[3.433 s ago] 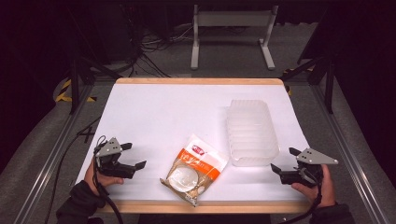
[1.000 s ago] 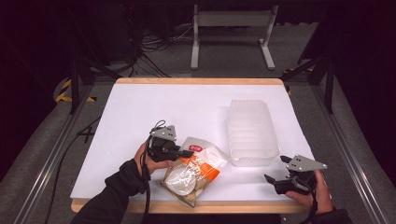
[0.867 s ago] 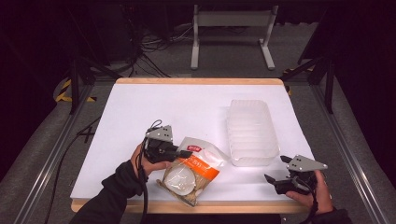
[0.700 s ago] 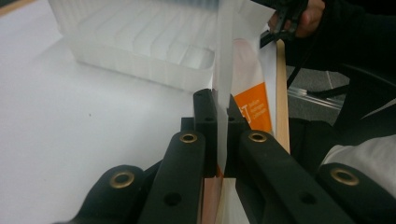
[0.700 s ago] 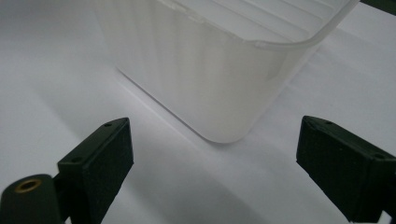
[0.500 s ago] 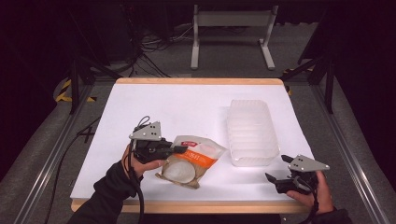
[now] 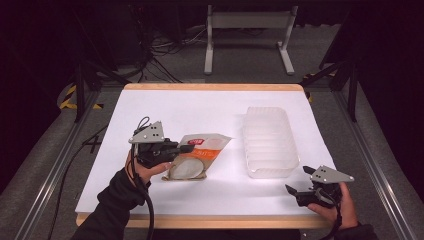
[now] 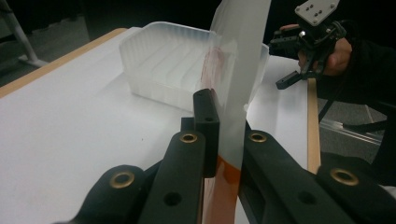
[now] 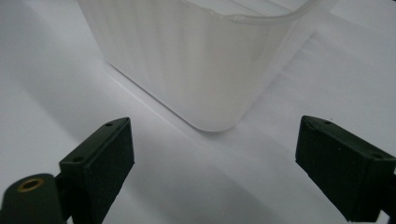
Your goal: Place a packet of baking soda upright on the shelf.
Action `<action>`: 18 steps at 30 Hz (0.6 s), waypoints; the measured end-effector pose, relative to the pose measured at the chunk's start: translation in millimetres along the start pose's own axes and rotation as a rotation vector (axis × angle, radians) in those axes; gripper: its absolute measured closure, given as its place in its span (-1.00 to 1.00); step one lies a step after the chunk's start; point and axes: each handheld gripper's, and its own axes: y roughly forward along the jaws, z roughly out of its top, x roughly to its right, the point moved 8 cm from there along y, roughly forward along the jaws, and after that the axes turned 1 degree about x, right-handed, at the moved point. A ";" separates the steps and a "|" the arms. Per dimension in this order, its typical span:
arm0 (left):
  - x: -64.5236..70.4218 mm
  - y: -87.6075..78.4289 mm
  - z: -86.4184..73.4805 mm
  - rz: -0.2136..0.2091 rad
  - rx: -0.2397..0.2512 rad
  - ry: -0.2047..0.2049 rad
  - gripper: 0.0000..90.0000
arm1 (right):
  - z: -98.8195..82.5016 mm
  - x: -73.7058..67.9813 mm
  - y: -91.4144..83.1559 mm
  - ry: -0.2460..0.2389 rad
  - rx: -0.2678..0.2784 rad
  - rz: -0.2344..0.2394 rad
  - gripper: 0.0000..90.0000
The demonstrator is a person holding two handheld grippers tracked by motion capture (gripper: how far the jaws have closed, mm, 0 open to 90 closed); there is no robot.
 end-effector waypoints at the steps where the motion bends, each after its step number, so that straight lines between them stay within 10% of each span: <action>1: -0.4 0.9 1.2 0.008 0.001 0.005 1.00 | -0.2 -0.1 0.2 0.002 -0.002 0.001 -0.73; 18: -5.7 26.9 35.3 -0.008 0.039 0.041 1.00 | 0.2 2.2 -0.9 0.026 0.011 0.003 -0.73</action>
